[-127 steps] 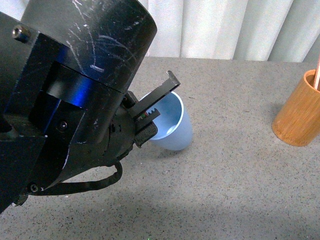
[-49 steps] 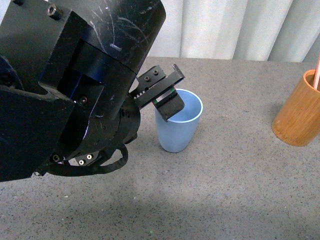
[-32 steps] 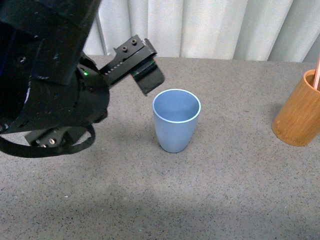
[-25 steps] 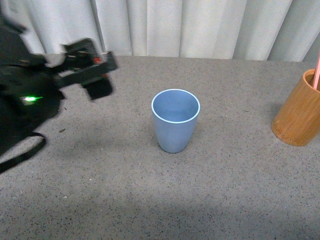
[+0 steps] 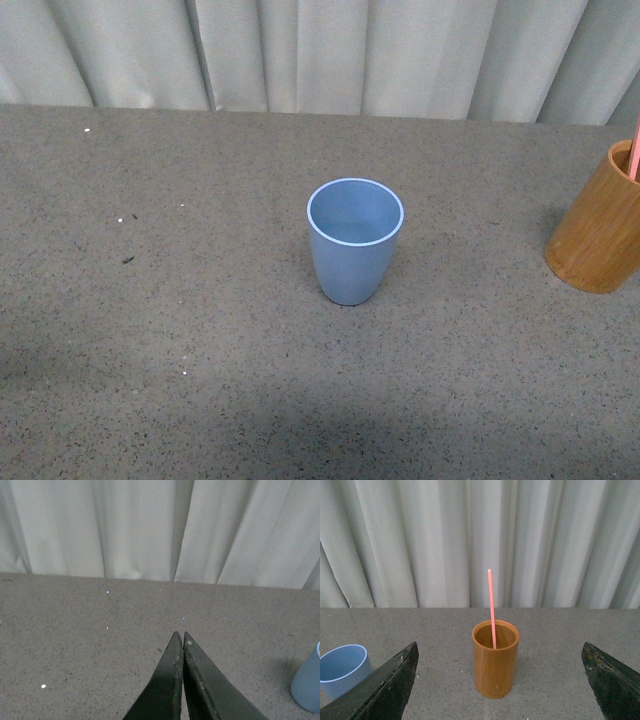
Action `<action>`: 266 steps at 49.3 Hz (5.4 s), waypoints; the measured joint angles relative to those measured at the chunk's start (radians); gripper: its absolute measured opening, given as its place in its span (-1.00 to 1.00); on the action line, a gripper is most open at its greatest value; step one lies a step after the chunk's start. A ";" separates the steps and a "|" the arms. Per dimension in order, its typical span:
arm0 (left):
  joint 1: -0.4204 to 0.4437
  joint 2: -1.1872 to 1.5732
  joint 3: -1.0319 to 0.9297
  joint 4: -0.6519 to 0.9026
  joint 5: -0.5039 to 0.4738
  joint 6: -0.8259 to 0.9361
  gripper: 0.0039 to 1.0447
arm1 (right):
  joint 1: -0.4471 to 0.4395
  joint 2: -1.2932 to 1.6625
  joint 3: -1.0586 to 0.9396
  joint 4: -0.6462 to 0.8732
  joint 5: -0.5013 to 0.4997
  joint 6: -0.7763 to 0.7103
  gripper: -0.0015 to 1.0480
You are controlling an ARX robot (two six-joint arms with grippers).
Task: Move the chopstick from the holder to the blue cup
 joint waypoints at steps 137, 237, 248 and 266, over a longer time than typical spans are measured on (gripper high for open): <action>0.000 -1.096 -0.018 -1.004 -0.001 0.013 0.88 | 0.079 1.854 0.827 0.635 0.367 0.007 0.82; 0.000 -1.096 -0.018 -1.004 -0.001 0.013 0.88 | 0.343 1.623 0.785 1.093 0.312 -0.200 -0.95; 0.000 -1.096 -0.018 -1.004 -0.001 0.013 0.88 | 0.443 1.688 0.796 1.140 0.351 -0.140 -0.95; 0.000 -1.096 -0.018 -1.004 -0.001 0.013 0.88 | 0.558 1.751 0.787 1.199 0.472 -0.036 -0.95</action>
